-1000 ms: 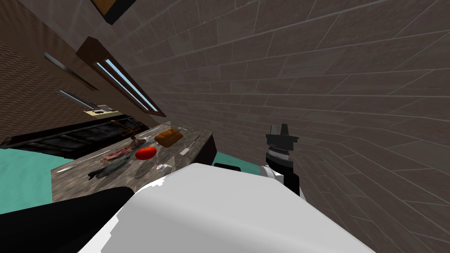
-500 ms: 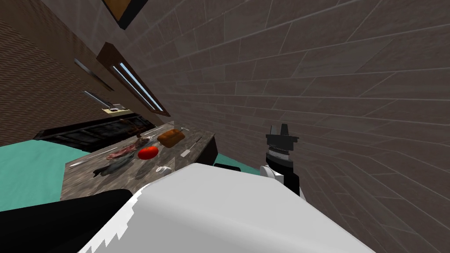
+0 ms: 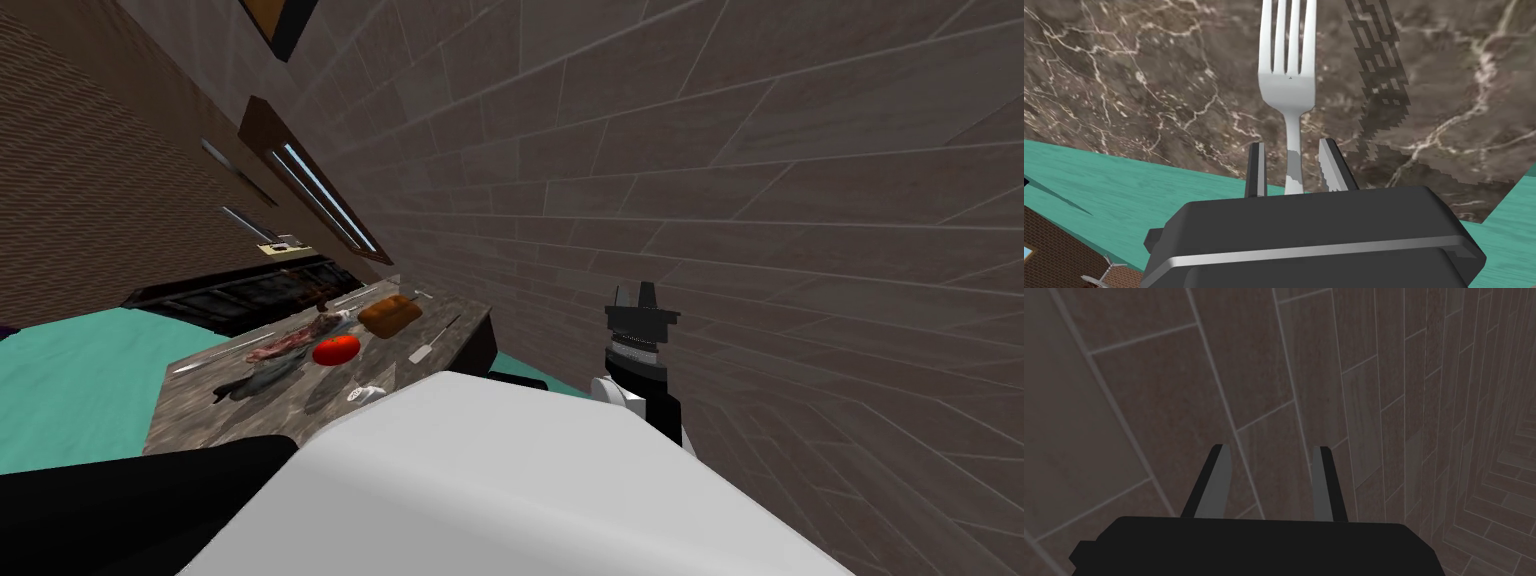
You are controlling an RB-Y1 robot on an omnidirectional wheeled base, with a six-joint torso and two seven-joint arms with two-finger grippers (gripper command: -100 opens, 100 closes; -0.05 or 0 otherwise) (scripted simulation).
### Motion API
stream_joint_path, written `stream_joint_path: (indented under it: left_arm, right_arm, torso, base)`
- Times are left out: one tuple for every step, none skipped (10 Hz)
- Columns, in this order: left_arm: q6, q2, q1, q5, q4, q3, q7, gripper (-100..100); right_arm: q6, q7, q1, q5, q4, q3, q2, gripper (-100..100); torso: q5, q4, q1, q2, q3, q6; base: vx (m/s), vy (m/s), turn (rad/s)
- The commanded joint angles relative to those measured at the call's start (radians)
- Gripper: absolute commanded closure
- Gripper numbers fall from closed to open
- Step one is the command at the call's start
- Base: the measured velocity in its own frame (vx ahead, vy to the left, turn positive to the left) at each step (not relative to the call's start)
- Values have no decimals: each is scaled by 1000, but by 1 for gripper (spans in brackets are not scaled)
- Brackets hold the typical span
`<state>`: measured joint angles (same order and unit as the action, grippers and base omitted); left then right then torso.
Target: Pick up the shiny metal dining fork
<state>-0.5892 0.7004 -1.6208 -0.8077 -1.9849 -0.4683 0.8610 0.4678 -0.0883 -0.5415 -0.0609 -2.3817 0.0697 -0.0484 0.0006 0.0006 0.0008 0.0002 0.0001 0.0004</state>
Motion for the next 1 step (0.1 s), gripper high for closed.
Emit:
stream_joint_path:
  left_arm:
    - [0,0,0,0,0,0,0,0]
  right_arm:
    - [0,0,0,0,0,0,0,0]
  torso:
    - [0,0,0,0,0,0]
  base:
    - [7,0,-5]
